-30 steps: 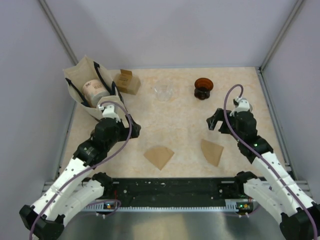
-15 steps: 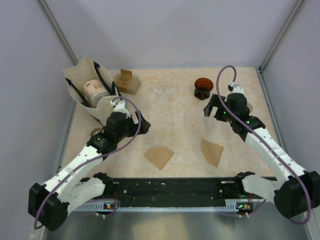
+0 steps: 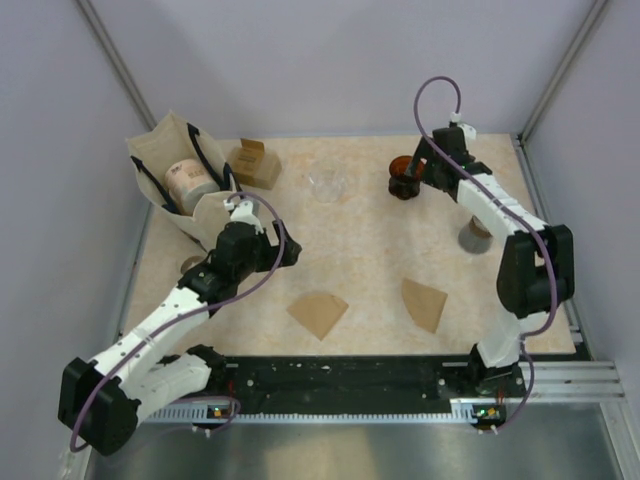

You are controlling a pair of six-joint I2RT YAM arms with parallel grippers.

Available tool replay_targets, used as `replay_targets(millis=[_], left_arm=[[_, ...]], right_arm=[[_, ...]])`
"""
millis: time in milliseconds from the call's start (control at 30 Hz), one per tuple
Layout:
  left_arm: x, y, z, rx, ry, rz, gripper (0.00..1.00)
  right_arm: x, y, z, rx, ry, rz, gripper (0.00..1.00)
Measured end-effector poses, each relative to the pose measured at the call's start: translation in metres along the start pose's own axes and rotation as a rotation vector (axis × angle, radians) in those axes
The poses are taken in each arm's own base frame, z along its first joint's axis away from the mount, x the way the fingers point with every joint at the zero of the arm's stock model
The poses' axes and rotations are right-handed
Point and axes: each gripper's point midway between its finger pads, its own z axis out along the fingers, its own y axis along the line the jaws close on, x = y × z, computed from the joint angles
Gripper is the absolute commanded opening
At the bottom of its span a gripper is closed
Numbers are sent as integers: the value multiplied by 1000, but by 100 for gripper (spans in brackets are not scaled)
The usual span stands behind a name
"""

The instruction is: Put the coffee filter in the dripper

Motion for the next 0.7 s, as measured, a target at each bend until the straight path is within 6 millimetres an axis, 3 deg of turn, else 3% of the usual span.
replay_targets(millis=[167, 300, 600, 700], left_arm=[[0, 3, 2, -14, -1, 13, 99], [2, 6, 4, -29, 6, 20, 99], [5, 8, 14, -48, 30, 23, 99], [8, 8, 16, -47, 43, 24, 99]], right_arm=[[-8, 3, 54, 57, 5, -2, 77], [2, 3, 90, 90, 36, -16, 75], [32, -8, 116, 131, 100, -35, 55], [31, -7, 117, 129, 96, -28, 39]])
